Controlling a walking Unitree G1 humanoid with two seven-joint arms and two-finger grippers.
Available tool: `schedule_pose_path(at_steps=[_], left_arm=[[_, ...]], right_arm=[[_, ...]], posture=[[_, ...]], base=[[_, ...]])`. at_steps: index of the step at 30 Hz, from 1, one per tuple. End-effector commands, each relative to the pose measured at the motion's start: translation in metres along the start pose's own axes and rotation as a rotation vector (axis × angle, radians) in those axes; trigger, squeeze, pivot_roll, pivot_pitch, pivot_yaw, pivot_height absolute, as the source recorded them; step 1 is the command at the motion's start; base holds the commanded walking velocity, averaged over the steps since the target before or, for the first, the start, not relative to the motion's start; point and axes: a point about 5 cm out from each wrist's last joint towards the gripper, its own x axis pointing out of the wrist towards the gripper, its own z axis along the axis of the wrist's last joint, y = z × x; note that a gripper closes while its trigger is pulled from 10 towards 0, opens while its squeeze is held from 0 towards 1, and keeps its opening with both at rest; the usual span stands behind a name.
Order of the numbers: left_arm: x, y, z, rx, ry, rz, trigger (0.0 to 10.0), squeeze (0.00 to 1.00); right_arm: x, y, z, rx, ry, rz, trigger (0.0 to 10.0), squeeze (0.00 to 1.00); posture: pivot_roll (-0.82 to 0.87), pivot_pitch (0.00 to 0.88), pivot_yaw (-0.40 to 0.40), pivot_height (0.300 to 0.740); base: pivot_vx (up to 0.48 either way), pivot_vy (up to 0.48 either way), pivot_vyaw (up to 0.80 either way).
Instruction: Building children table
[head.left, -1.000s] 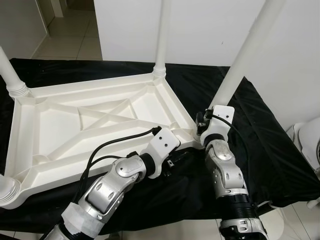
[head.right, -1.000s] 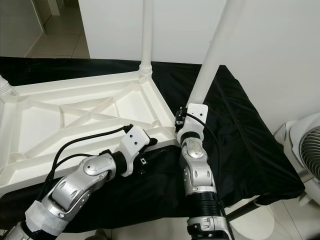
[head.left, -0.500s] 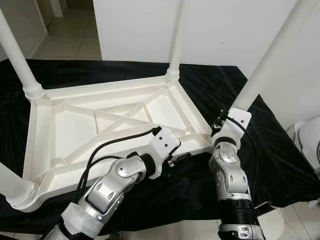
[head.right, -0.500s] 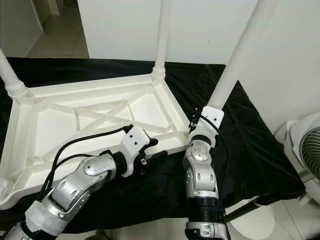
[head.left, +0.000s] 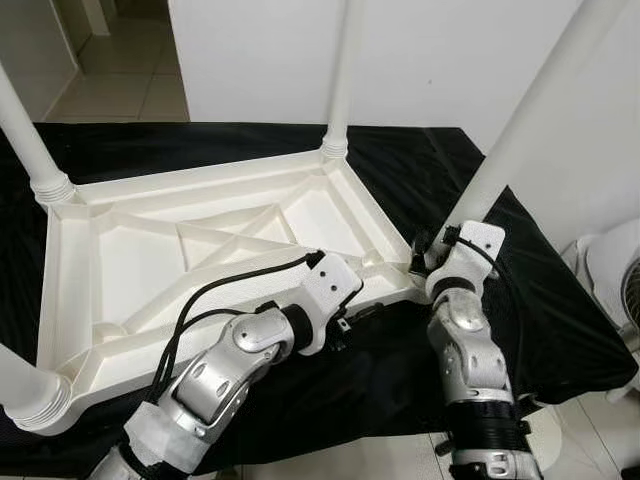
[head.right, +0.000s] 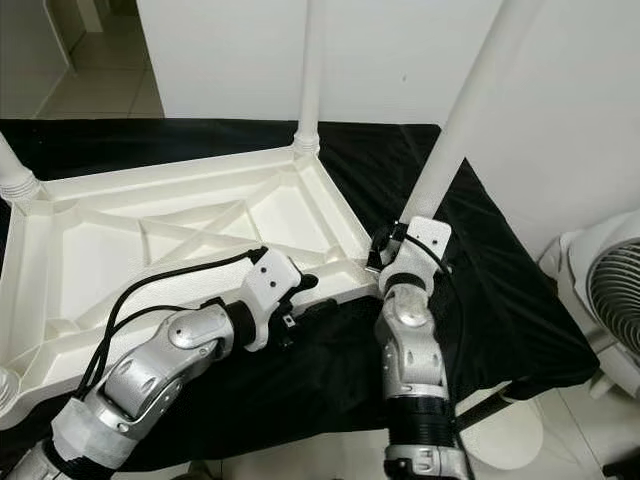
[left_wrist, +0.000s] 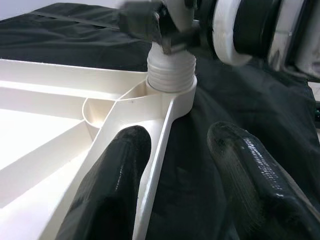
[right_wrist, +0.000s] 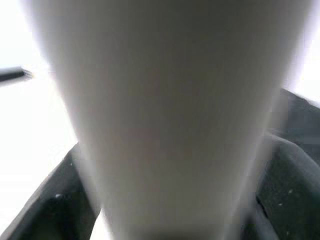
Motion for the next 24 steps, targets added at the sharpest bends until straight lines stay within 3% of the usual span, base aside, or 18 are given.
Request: schedule_pose_path(at_steps=[1, 2, 3, 4, 5, 7, 9, 15, 21, 22, 24], left_arm=[[0.004, -0.005, 0.003, 0.006, -0.007, -0.109, 10.0, 0.0], [0.004, -0.005, 0.003, 0.006, -0.007, -0.109, 10.0, 0.0], [0.006, -0.005, 0.004, 0.008, -0.015, -0.109, 10.0, 0.0], [0.006, -0.005, 0.004, 0.008, -0.015, -0.109, 10.0, 0.0], [0.009, -0.006, 0.005, 0.016, -0.018, -0.111, 10.0, 0.0], [0.014, -0.007, 0.007, 0.035, -0.018, -0.116, 10.0, 0.0], [0.018, -0.008, 0.011, 0.052, -0.017, -0.118, 10.0, 0.0], [0.025, -0.012, 0.027, 0.042, -0.04, -0.137, 10.0, 0.0], [0.027, -0.013, 0.028, 0.053, -0.038, -0.139, 10.0, 0.0], [0.028, -0.013, 0.029, 0.055, -0.038, -0.139, 10.0, 0.0], [0.028, -0.013, 0.029, 0.055, -0.038, -0.139, 10.0, 0.0]], right_arm=[[0.008, 0.0, 0.005, 0.032, -0.015, 0.121, 10.0, 1.0], [0.008, 0.0, 0.005, 0.032, -0.015, 0.121, 10.0, 1.0], [0.011, -0.001, 0.009, -0.01, -0.023, 0.275, 10.0, 0.0], [0.011, -0.001, 0.009, -0.01, -0.023, 0.275, 10.0, 0.0], [0.012, -0.003, 0.009, -0.046, -0.007, 0.42, 10.0, 0.0], [0.012, -0.01, 0.01, -0.099, 0.022, 0.596, 10.0, 0.0], [0.015, -0.019, 0.009, -0.151, 0.039, 0.661, 10.0, 0.0], [0.021, -0.03, 0.0, -0.242, 0.095, 0.747, 10.0, 0.0], [0.019, -0.031, -0.004, -0.247, 0.111, 0.831, 10.0, 0.0], [0.02, -0.031, -0.004, -0.245, 0.109, 0.843, 6.2, 0.0], [0.02, -0.031, -0.004, -0.245, 0.109, 0.843, 6.2, 0.0]], posture=[[0.07, 0.013, -0.048, 0.74], [0.07, 0.013, -0.048, 0.74], [0.07, 0.015, -0.049, 0.74], [0.07, 0.015, -0.049, 0.74], [0.08, 0.015, -0.053, 0.74], [0.08, 0.017, -0.053, 0.74], [0.07, 0.017, -0.054, 0.74], [0.08, 0.016, -0.057, 0.74], [0.08, 0.017, -0.057, 0.74], [0.08, 0.017, -0.057, 0.74], [0.08, 0.017, -0.057, 0.74]], base=[[0.0, 0.0, 0.0], [0.0, 0.0, 0.0], [0.0, 0.0, 0.0], [0.0, 0.0, 0.0], [0.0, 0.0, 0.0], [0.0, 0.0, 0.0], [0.0, 0.0, 0.0], [0.0, 0.0, 0.0], [0.0, 0.0, 0.0], [0.0, 0.0, 0.0], [0.0, 0.0, 0.0]])
